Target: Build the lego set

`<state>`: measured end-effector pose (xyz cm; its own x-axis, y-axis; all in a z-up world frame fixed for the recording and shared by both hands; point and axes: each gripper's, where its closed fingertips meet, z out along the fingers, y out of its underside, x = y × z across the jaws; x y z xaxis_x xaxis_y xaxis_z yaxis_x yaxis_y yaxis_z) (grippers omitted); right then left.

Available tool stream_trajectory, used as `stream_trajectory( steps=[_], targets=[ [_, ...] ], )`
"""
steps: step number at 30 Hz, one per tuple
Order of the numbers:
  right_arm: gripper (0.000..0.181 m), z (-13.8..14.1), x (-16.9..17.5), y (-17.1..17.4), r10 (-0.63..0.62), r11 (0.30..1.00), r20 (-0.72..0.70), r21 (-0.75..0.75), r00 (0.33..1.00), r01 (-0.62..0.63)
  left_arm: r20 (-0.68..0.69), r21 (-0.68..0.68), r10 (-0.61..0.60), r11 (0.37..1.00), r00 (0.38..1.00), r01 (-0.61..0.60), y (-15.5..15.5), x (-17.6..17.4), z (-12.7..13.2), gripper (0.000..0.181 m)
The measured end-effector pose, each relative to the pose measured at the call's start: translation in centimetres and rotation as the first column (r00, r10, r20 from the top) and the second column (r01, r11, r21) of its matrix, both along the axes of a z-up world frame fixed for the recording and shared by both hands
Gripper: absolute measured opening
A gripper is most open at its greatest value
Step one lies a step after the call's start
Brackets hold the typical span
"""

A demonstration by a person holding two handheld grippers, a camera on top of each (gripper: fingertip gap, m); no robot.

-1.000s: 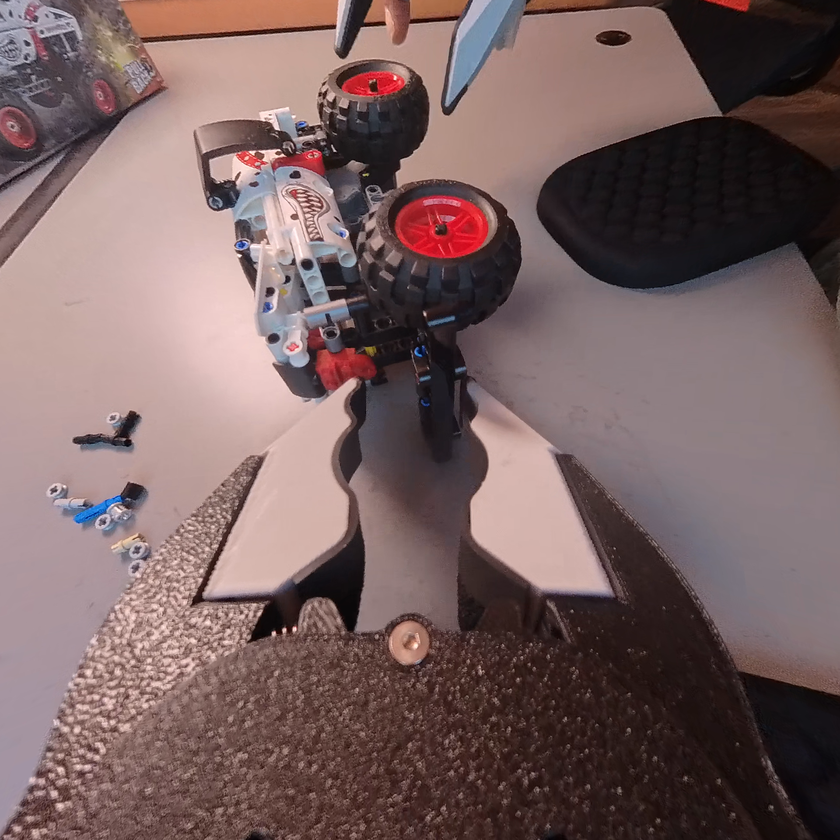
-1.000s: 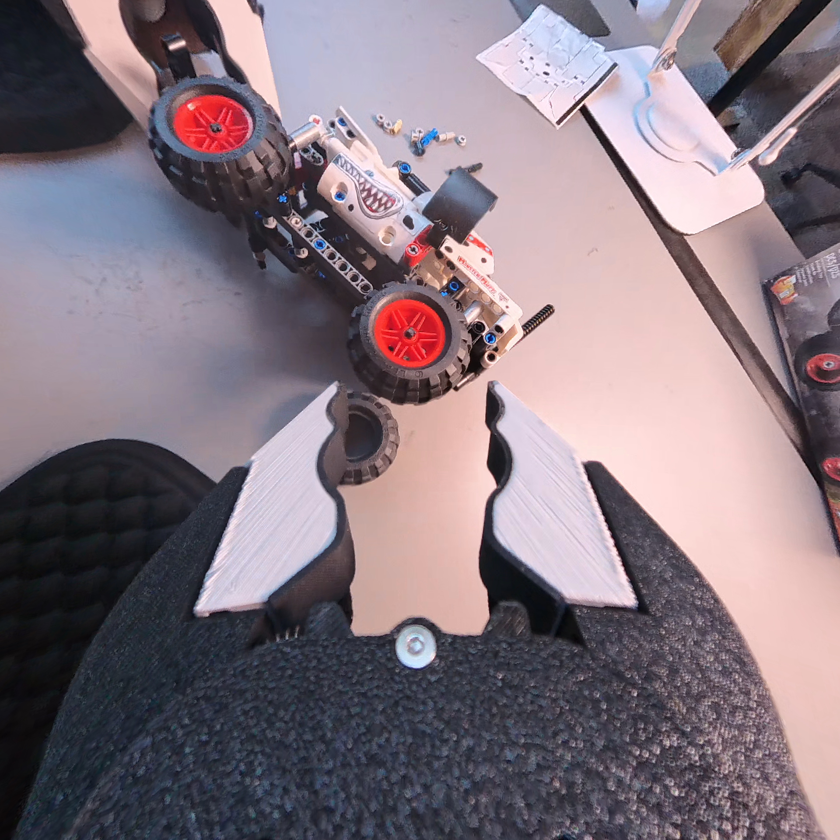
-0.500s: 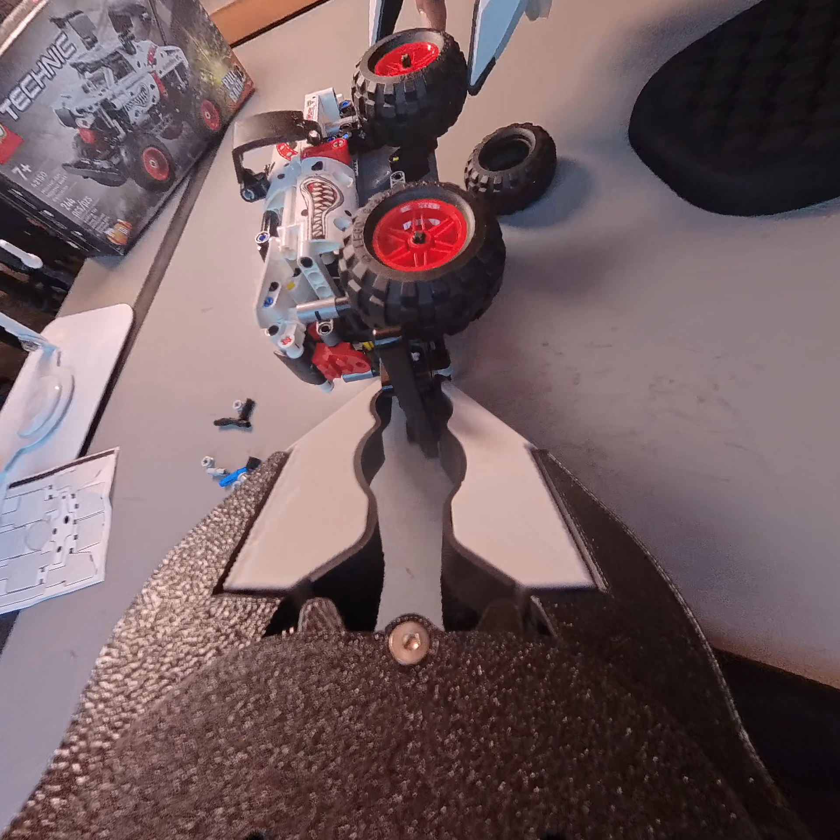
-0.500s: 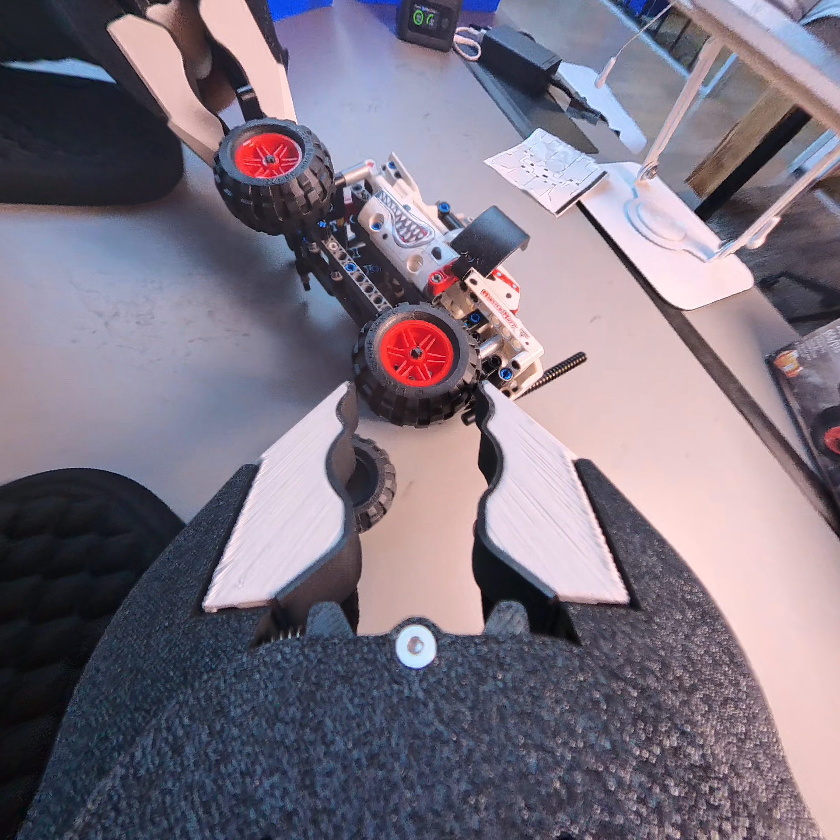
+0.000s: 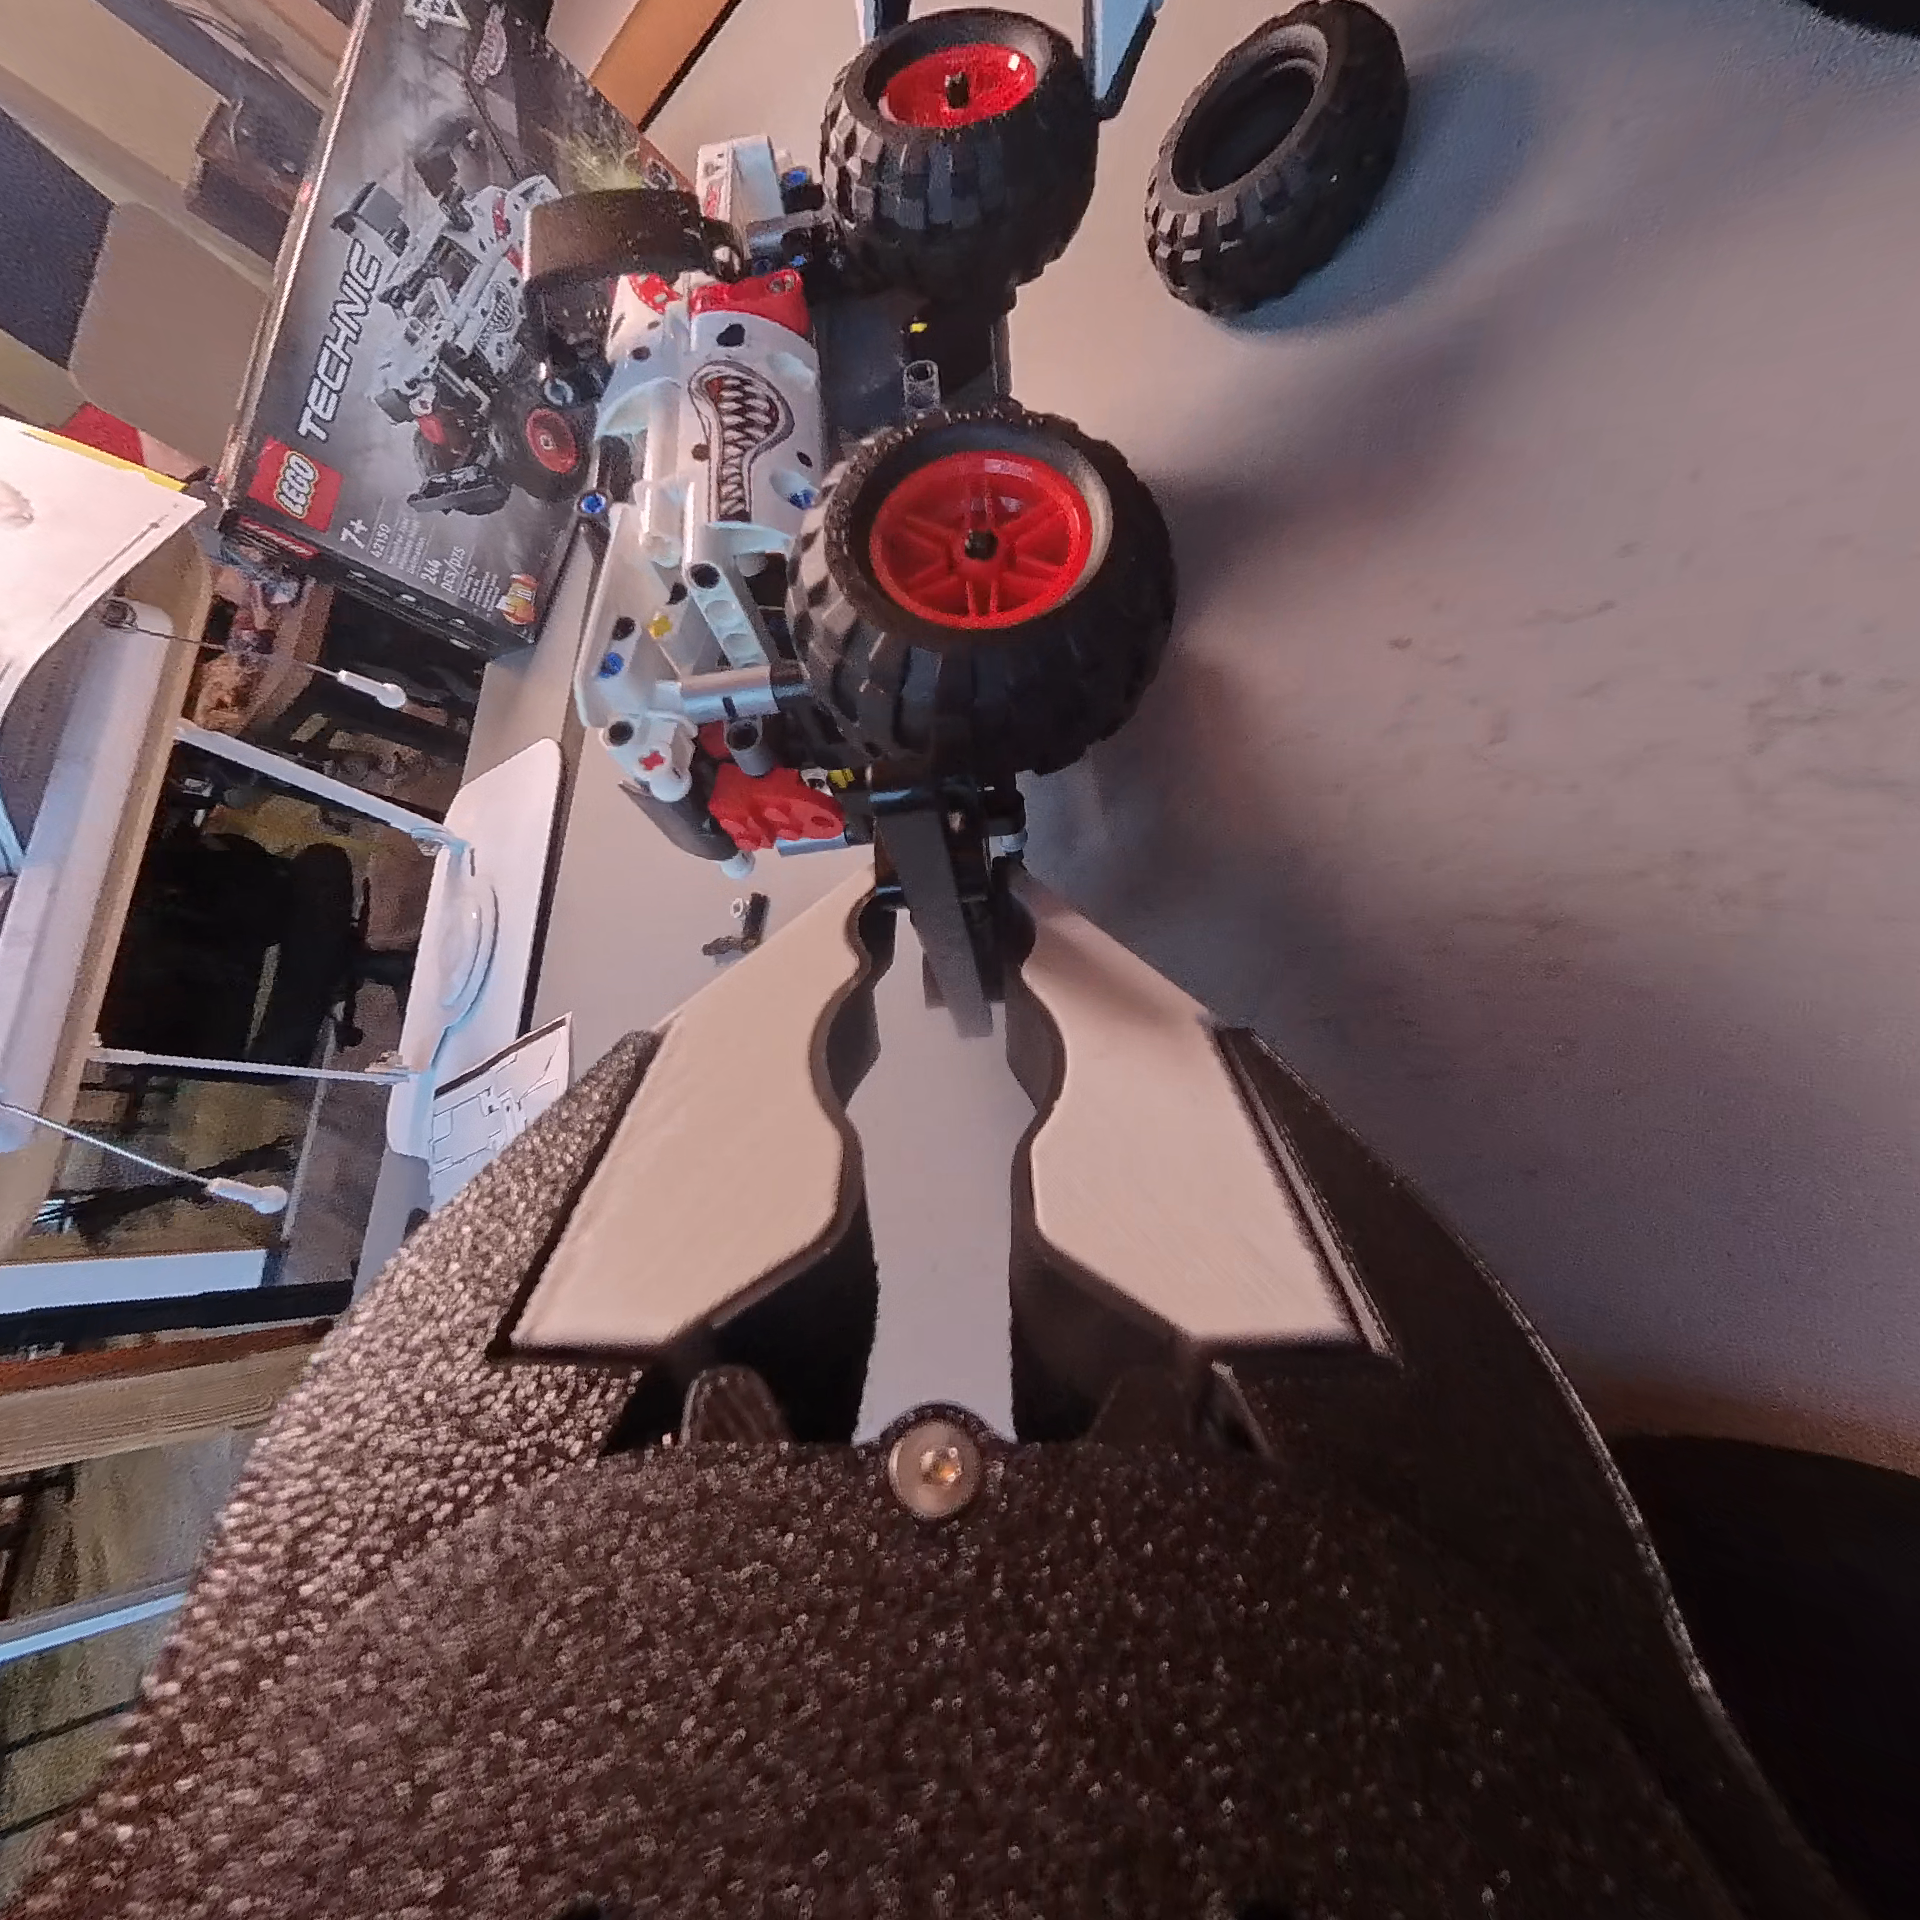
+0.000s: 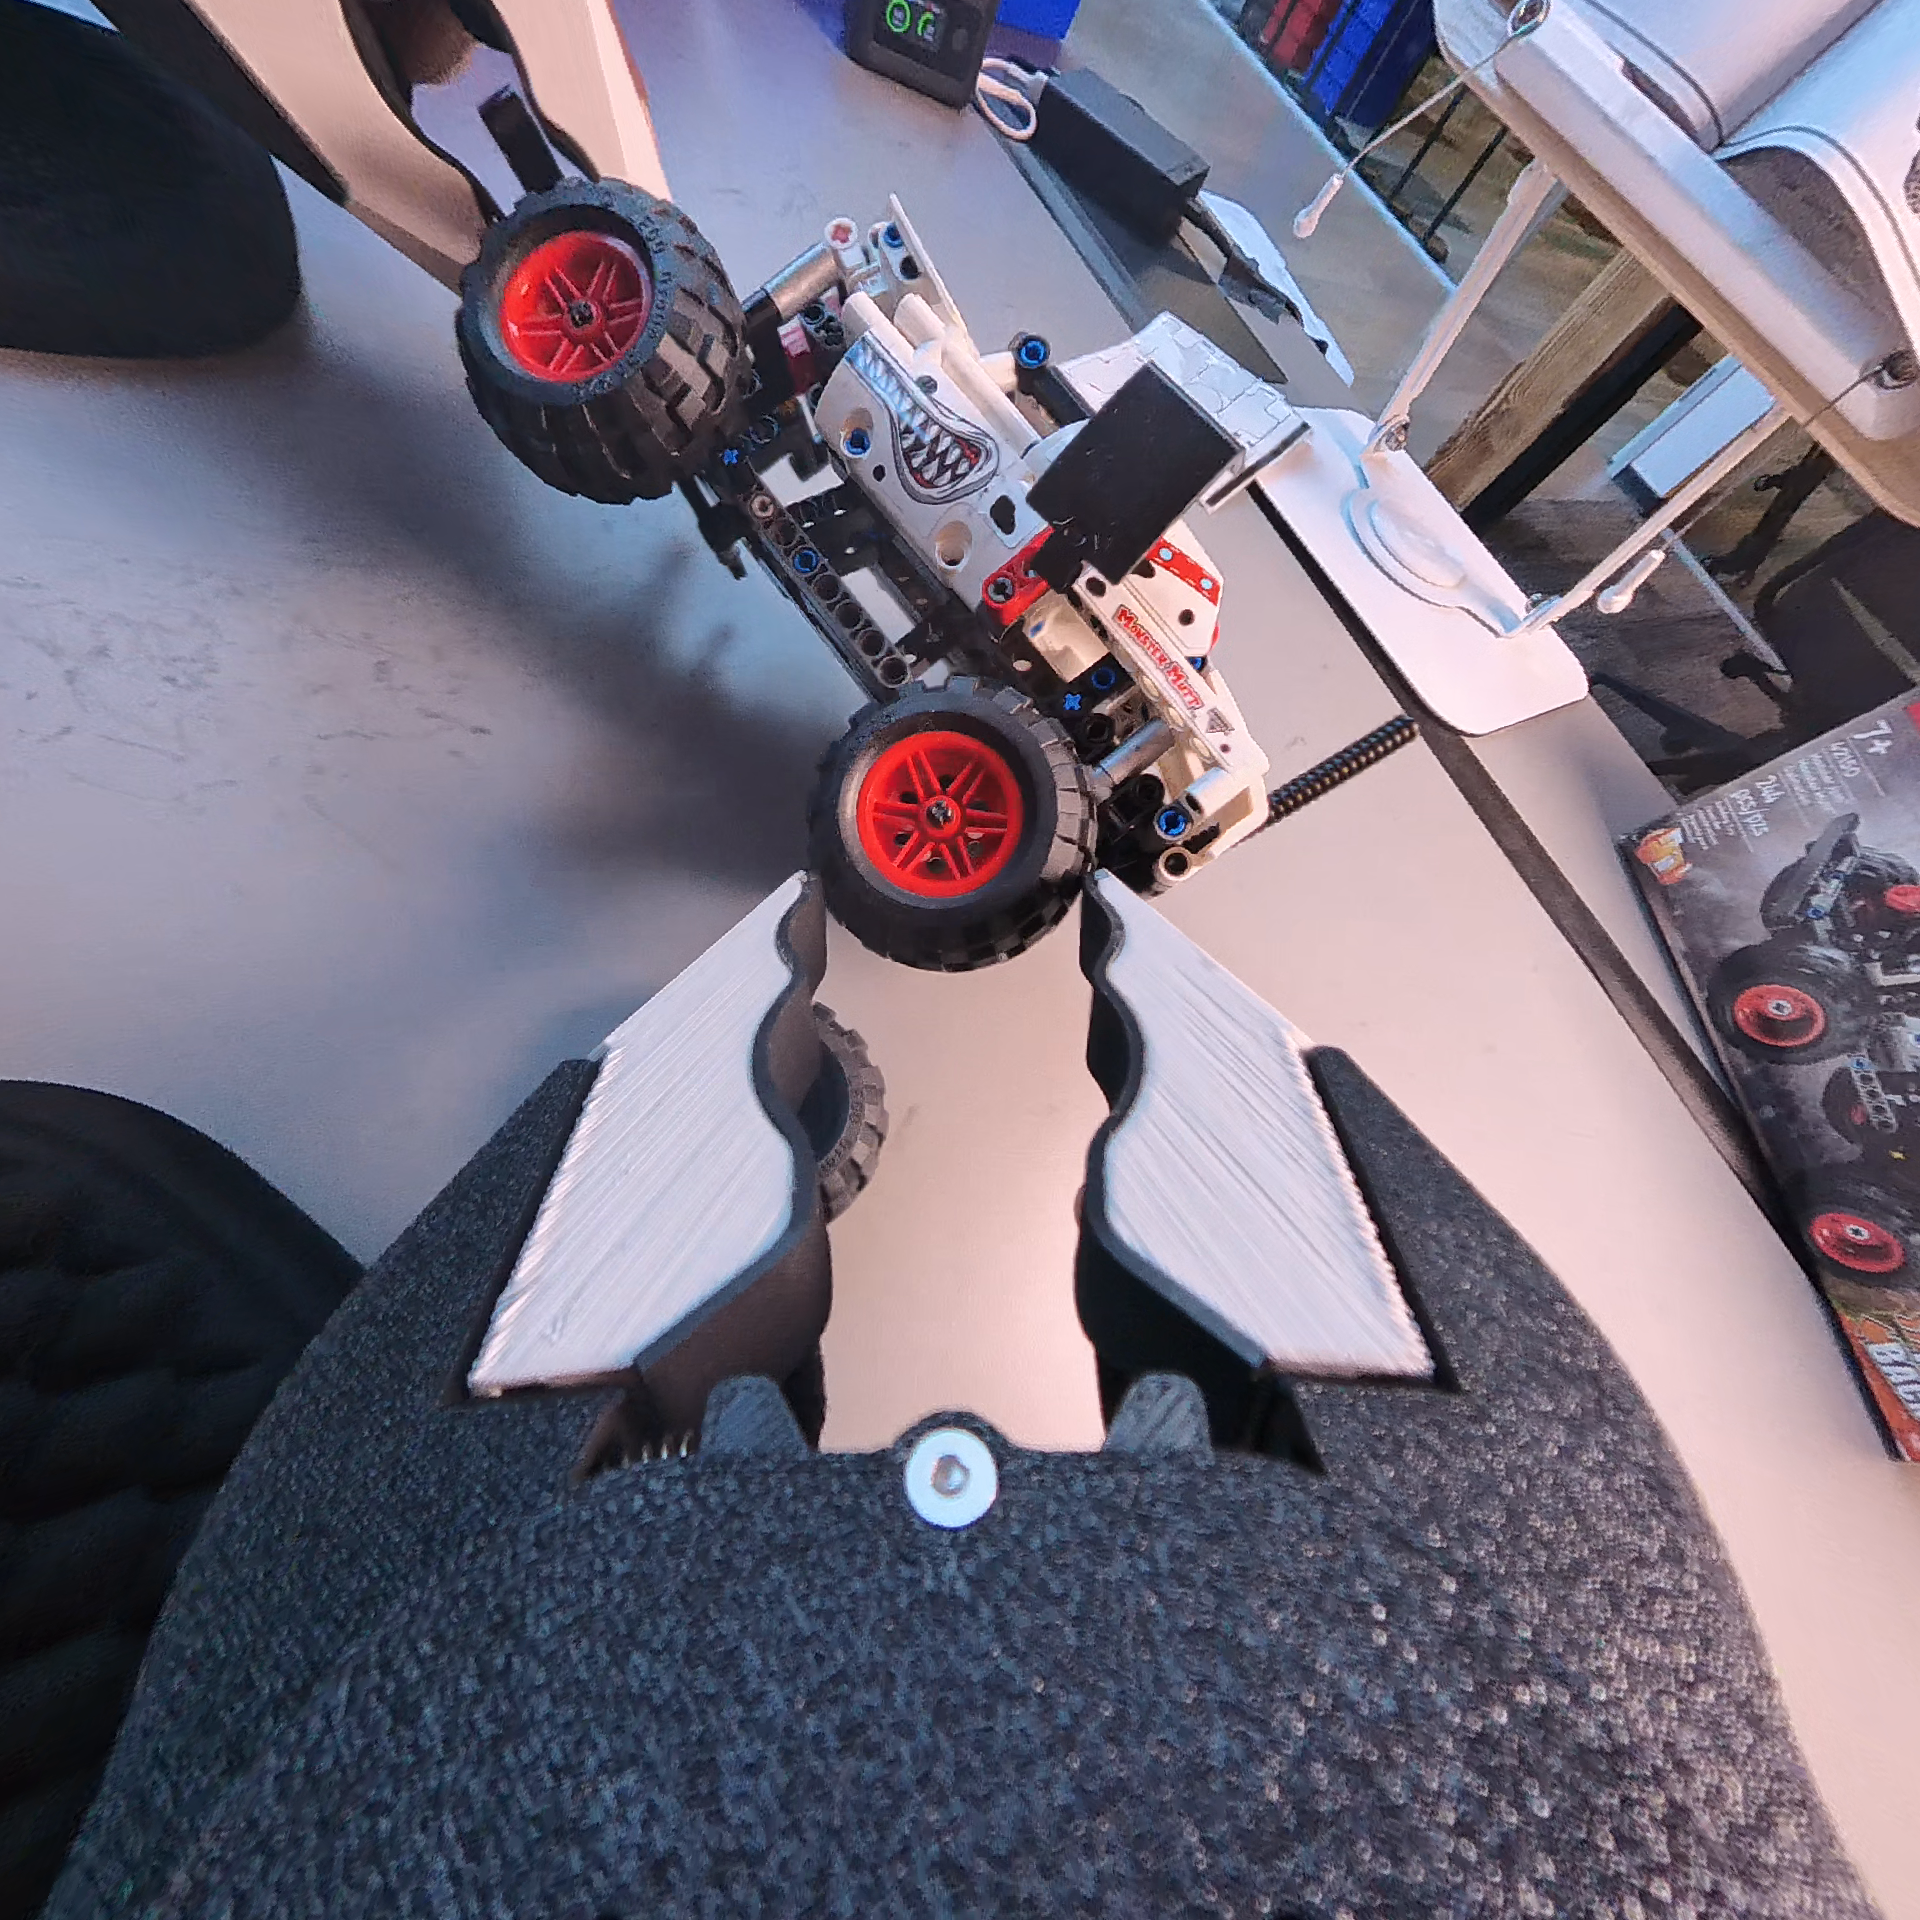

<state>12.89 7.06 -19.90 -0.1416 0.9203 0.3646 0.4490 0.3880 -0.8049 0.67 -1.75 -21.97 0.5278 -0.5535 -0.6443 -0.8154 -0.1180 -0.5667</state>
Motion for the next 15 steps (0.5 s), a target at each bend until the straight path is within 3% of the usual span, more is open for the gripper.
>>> stream_trajectory(
  steps=[3, 10, 15],
  targets=[
    [0.046, -0.2, 0.1, -0.6, 0.009, 1.000, 0.006, -0.013, 1.000, -0.009, -0.011, -0.006, 0.011, 1.000, 1.000, -0.011, -0.1, -0.5, -0.3, 0.018],
    [0.028, -1.2, 0.6, -3.1, 0.075, 0.997, 0.075, 0.012, 0.994, -0.076, 0.149, -0.206, 0.034, 0.979, 0.988, -0.003, -2.7, -1.8, -1.3, 0.061],
    [0.027, -1.2, 2.0, -5.7, 0.170, 0.985, 0.132, -0.010, 0.977, -0.170, 0.444, -0.354, 0.098, 0.932, 0.891, 0.074, -5.8, -2.0, -0.8, 0.072]
  ],
)
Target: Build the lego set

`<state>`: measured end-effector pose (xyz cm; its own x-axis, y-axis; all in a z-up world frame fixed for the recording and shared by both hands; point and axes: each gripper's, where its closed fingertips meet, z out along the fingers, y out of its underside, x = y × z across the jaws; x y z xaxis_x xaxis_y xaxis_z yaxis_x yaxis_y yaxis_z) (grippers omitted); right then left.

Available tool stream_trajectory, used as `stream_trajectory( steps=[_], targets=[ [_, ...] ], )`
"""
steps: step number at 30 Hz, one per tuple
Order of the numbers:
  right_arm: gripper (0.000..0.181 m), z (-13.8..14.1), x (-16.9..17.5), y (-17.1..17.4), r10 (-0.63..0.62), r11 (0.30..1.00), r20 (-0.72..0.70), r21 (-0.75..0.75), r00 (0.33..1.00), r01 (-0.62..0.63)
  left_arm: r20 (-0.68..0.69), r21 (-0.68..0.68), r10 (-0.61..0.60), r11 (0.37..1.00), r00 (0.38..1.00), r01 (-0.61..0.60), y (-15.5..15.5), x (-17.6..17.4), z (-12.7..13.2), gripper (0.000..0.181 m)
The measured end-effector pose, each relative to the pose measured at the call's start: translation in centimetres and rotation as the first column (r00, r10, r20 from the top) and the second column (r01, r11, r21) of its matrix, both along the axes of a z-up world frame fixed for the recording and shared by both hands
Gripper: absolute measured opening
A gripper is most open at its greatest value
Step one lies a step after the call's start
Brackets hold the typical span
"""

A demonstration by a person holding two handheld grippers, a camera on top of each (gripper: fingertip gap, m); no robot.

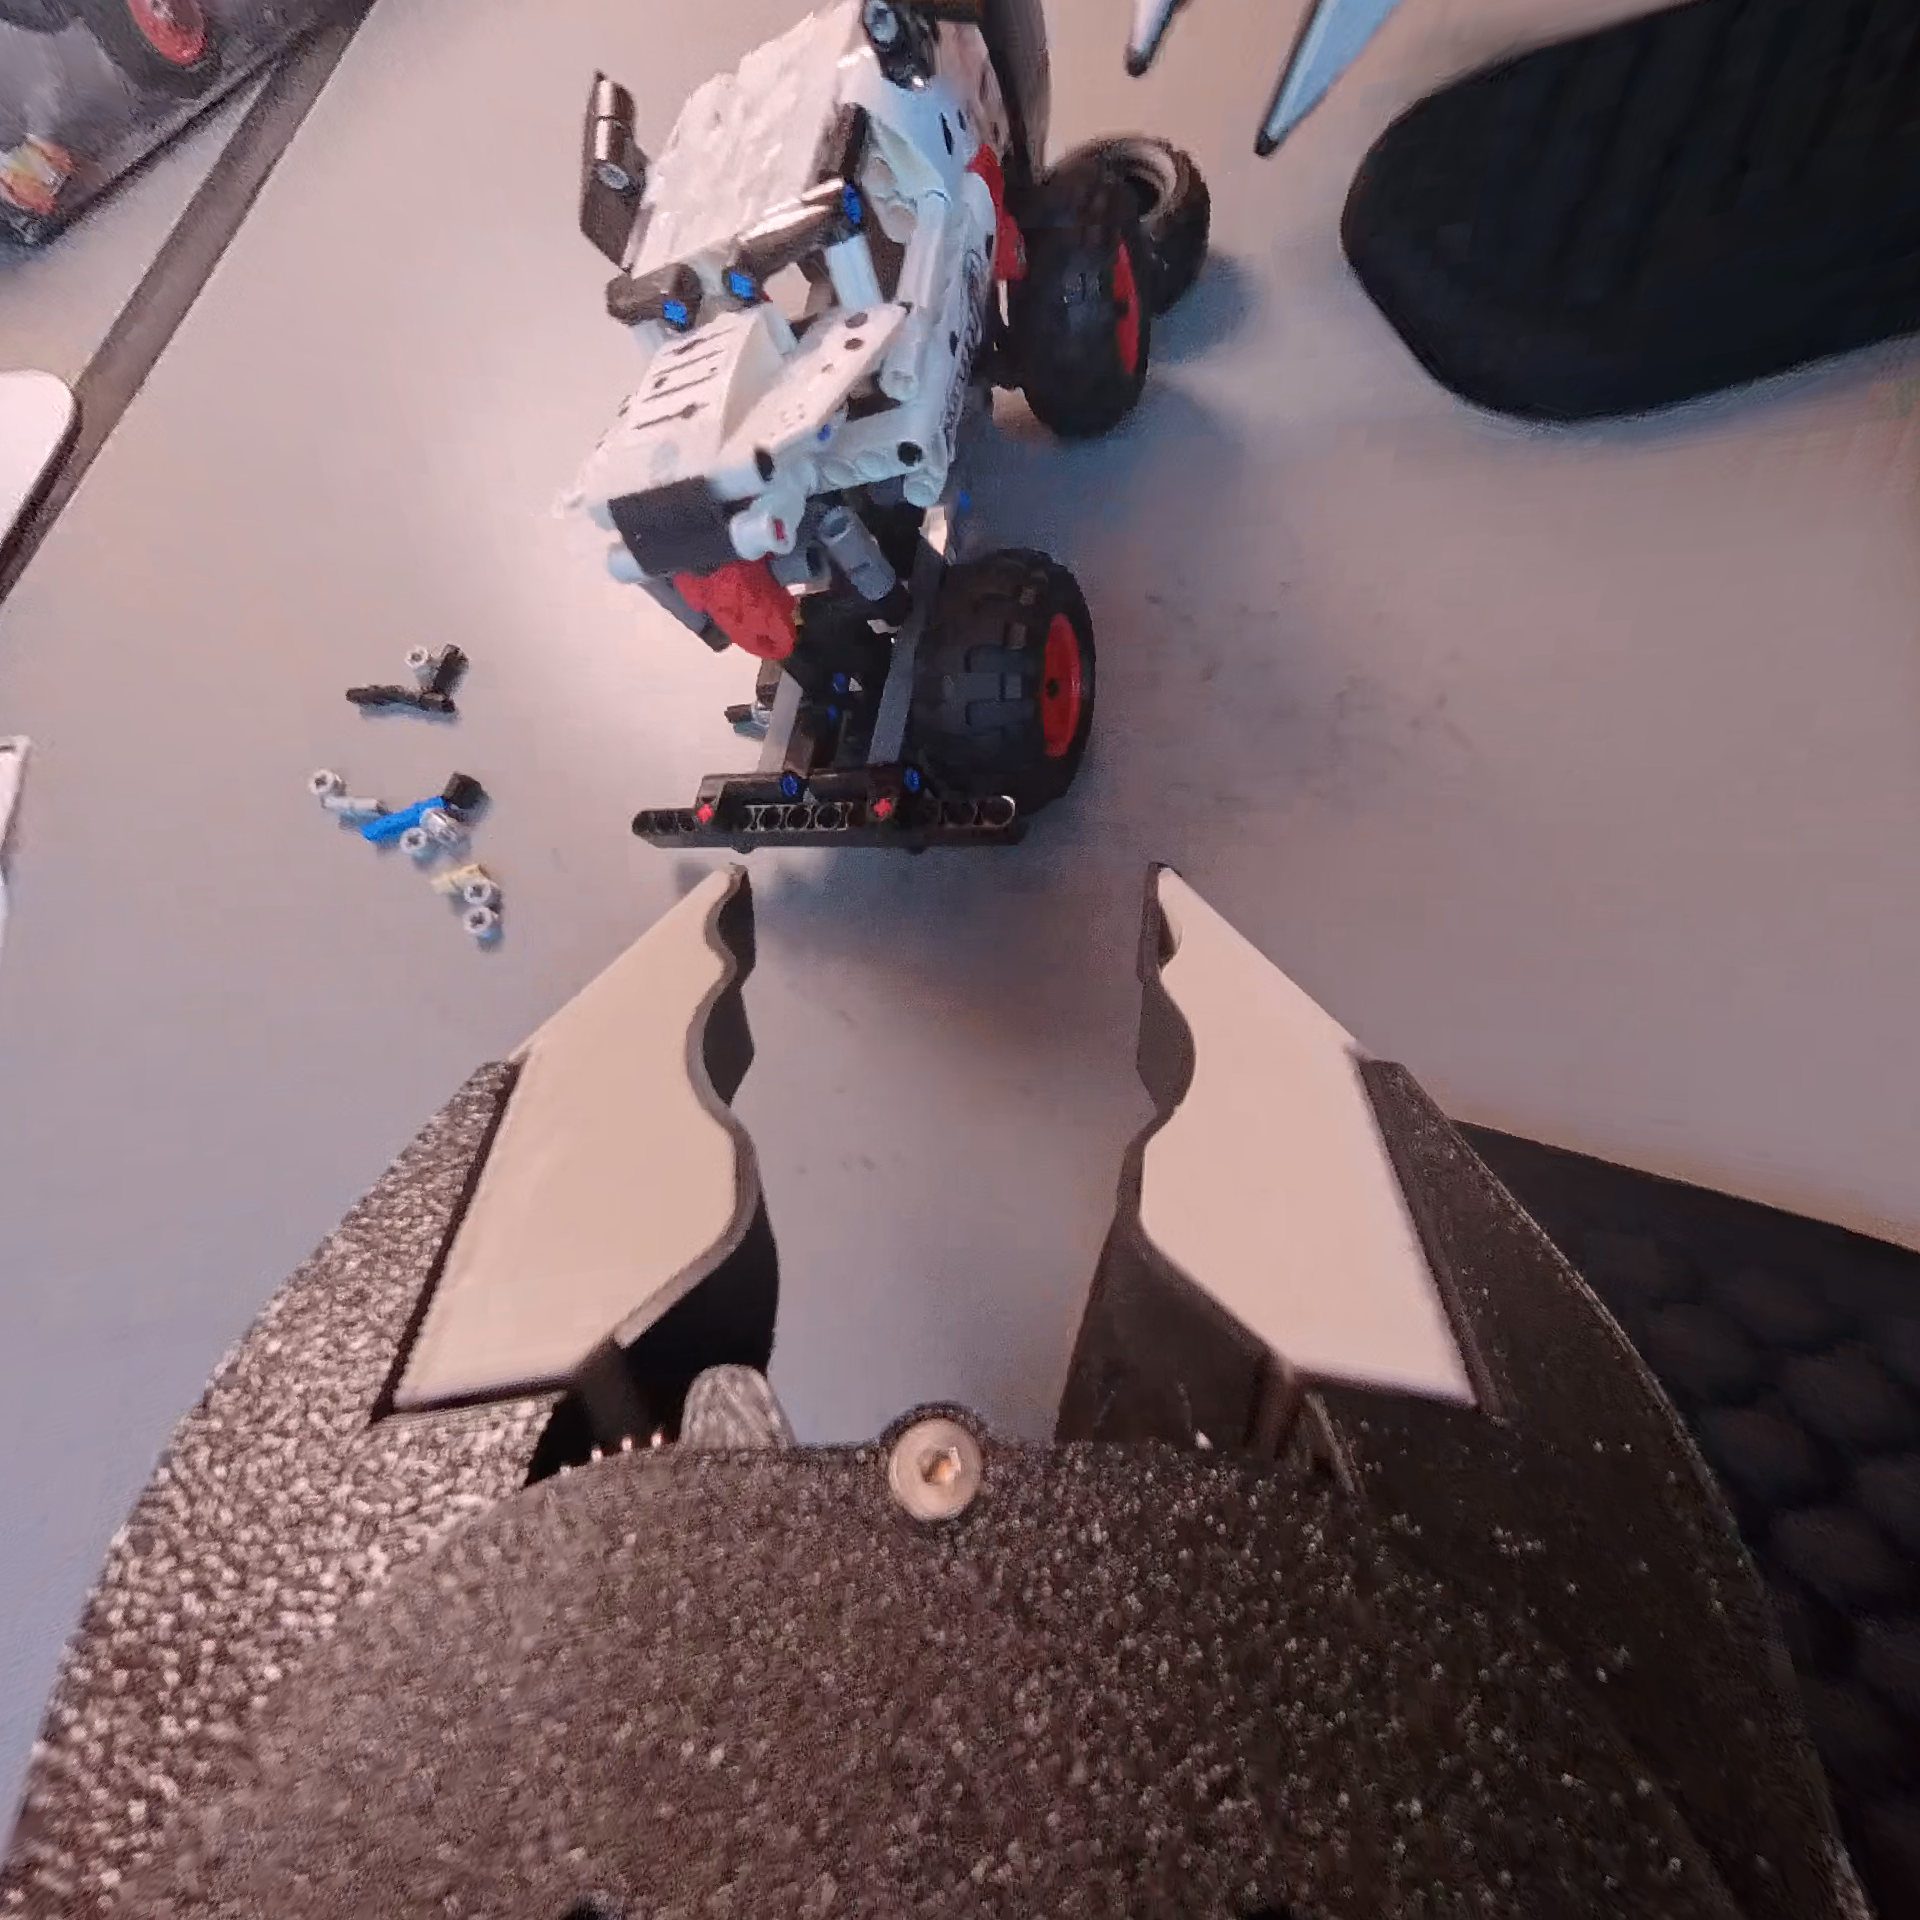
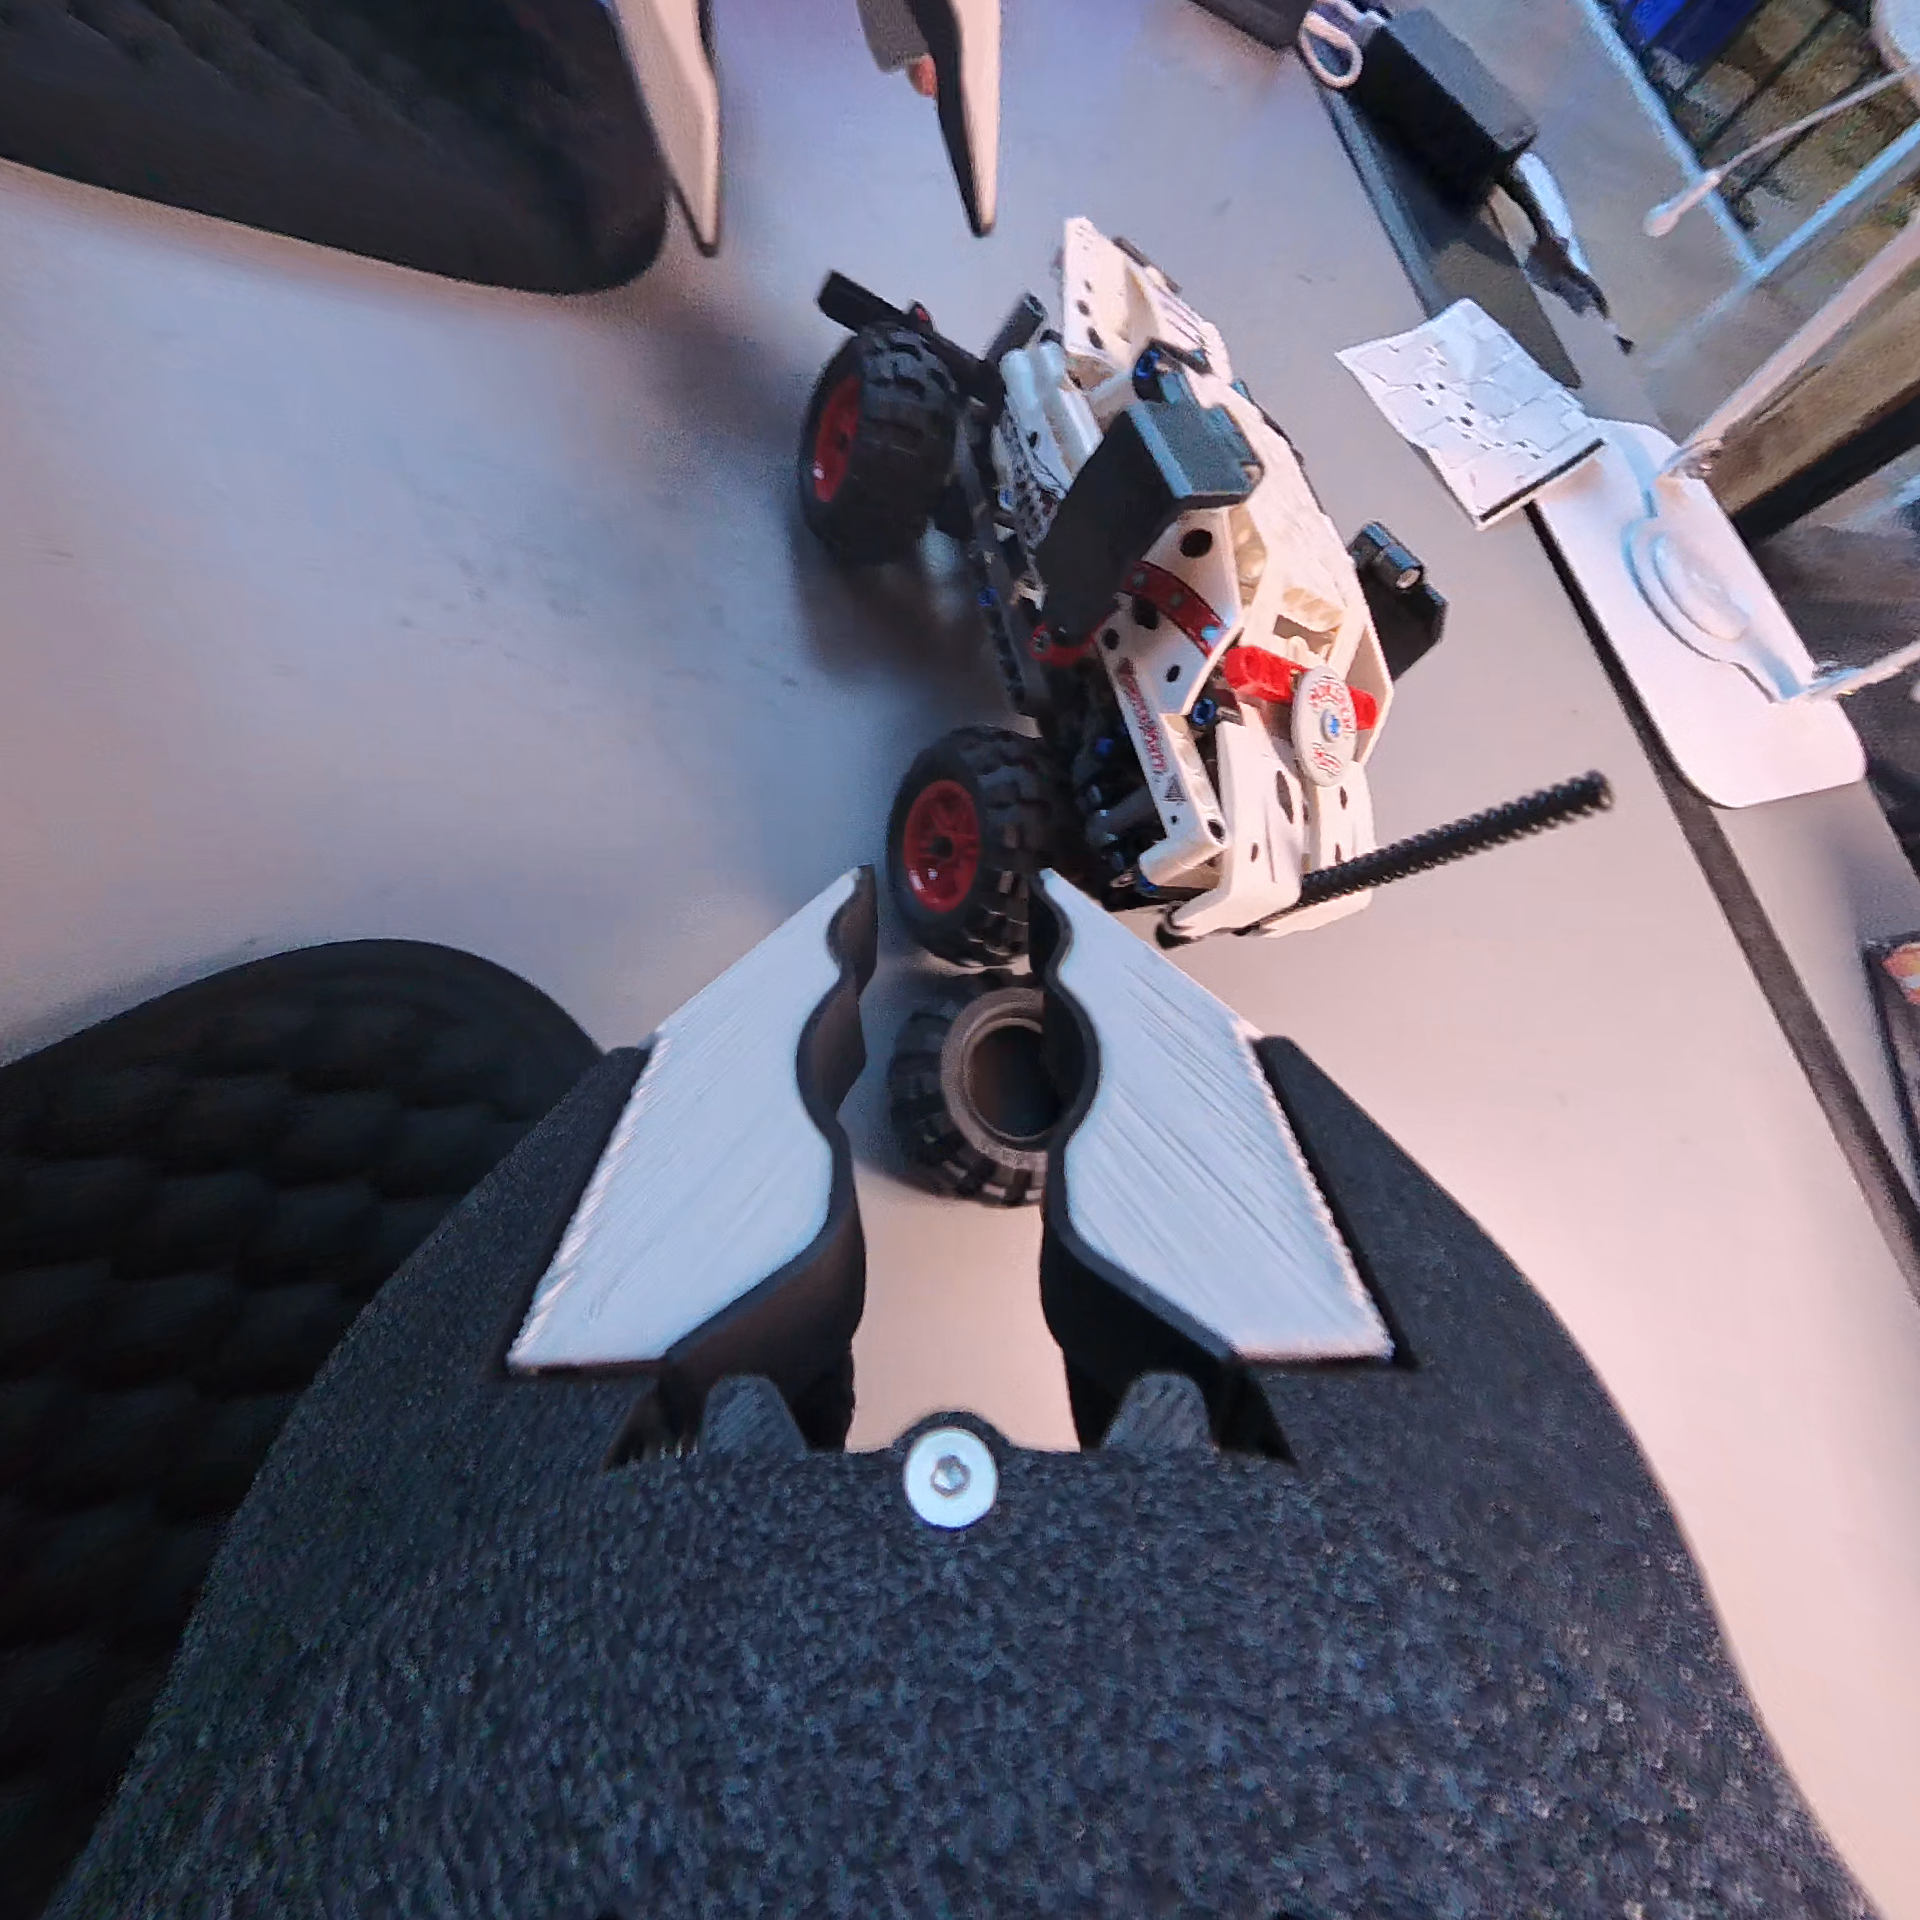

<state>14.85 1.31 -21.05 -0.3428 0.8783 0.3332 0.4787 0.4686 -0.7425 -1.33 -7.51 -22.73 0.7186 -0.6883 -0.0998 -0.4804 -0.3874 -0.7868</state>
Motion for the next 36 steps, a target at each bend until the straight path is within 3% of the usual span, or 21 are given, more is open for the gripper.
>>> stream_trajectory(
  steps=[2, 5, 9, 13, 19, 28, 32, 36],
  targets=[
    [0.027, 1.0, 0.6, -0.6, 0.017, 0.999, -0.019, -0.037, 1.000, -0.018, 0.111, -0.006, 0.038, 0.999, 0.993, -0.038, -0.2, -0.1, 0.5, 0.074],
    [0.029, 3.0, 0.9, 1.0, -0.055, 0.996, -0.084, -0.082, 0.995, 0.048, 0.196, -0.011, 0.089, 0.996, 0.977, -0.088, 0.5, -0.1, 0.6, 0.079],
    [0.040, 4.0, 0.2, 5.5, -0.207, 0.965, -0.116, -0.187, 0.971, 0.184, 0.170, -0.018, 0.105, 0.994, 0.980, -0.104, 2.5, 0.3, 0.1, 0.073],
    [0.063, 3.3, -2.1, 6.0, -0.181, 0.887, -0.009, -0.433, 0.983, 0.159, 0.156, -0.069, 0.066, 0.996, 0.986, -0.056, 3.3, 1.0, -0.3, 0.060],
    [0.046, 1.7, -4.7, 4.3, -0.062, 0.937, 0.005, -0.344, 0.998, 0.060, 0.174, -0.036, 0.114, 0.993, 0.978, -0.109, 2.4, -0.3, 0.5, 0.059],
    [0.042, 2.0, -4.3, 3.5, -0.113, 0.923, -0.003, -0.371, 0.994, 0.104, 0.319, -0.002, 0.208, 0.976, 0.925, -0.219, 3.2, -0.5, 3.1, 0.050],
    [0.042, 2.0, -4.0, 3.1, -0.117, 0.915, 0.008, -0.389, 0.993, 0.111, 0.221, 0.054, 0.168, 0.981, 0.961, -0.184, 5.1, 2.1, 4.2, 0.055],
    [0.043, 1.9, -3.6, 2.8, -0.129, 0.919, 0.002, -0.376, 0.992, 0.121, -0.084, 0.126, 0.116, 0.986, 0.990, -0.105, 7.1, 4.2, 4.1, 0.066]
  ],
)
